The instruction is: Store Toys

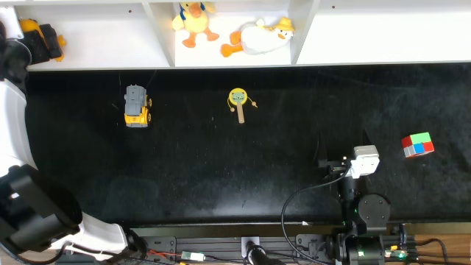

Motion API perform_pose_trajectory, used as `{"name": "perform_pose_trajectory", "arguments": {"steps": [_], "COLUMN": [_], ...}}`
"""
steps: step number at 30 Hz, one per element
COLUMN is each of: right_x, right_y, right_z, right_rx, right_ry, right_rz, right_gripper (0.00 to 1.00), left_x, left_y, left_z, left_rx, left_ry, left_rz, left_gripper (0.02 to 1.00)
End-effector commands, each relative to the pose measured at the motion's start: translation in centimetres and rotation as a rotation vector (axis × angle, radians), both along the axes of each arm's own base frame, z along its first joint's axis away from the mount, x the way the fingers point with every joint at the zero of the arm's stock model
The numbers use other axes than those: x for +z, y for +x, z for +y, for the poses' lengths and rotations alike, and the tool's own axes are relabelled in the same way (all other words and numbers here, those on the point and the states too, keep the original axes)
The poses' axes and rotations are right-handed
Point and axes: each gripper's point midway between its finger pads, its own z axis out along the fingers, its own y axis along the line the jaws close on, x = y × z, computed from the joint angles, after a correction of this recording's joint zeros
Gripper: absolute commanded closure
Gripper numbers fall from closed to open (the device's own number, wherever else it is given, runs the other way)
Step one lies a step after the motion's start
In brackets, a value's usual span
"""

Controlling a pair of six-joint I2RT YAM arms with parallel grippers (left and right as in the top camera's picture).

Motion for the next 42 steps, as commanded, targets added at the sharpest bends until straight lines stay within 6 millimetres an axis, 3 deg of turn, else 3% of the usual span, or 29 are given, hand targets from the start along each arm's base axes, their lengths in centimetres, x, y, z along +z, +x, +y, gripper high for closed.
{"name": "perform_pose_trajectory", "arguments": {"steps": [1, 5, 9, 22, 25, 26, 31, 36, 42], "right_x": [-0.3, -0.3, -0.3, -0.3, -0.3, -0.3, -0.3, -0.3, -0.3], "right_y": [0.0, 0.0, 0.0, 0.0, 0.0, 0.0, 0.0, 0.0, 0.0], "right_z": [0.0, 0.0, 0.0, 0.0, 0.0, 0.0, 0.0, 0.0, 0.0], "right_rx": [-0.003, -0.003, -0.003, -0.003, -0.003, -0.003, -0.003, -0.003, -0.003], "right_ry": [0.004, 0.004, 0.004, 0.004, 0.004, 0.004, 0.004, 0.004, 0.004], "right_rz": [-0.002, -0.002, -0.002, -0.002, -0.002, -0.002, -0.002, -0.002, -0.002], "right_gripper": [0.007, 0.007, 0.005, 0.005, 0.005, 0.005, 0.005, 0.005, 0.005], "left_x": [2.2, 4.1, 3.4, 0.6, -0.7, -1.9, -5.5, -8.9, -11.1], "left_y": [-0.1, -2.5, -4.6, -12.1, -14.6, -16.2, -18.8, -19.1, -18.2], "left_z": [0.2, 0.8, 0.7, -3.1, -4.6, -5.6, -9.1, -13.2, -17.4], "left_rx": [0.011, 0.049, 0.061, 0.042, 0.043, 0.054, 0.039, -0.038, -0.161], "left_ry": [0.028, 0.036, 0.009, 0.014, 0.006, -0.008, -0.074, -0.129, -0.156], "left_rz": [-0.037, -0.034, 0.035, 0.13, 0.125, 0.121, 0.115, 0.128, 0.186], "left_gripper": [0.02, 0.02, 0.02, 0.02, 0.02, 0.02, 0.02, 0.02, 0.02]}}
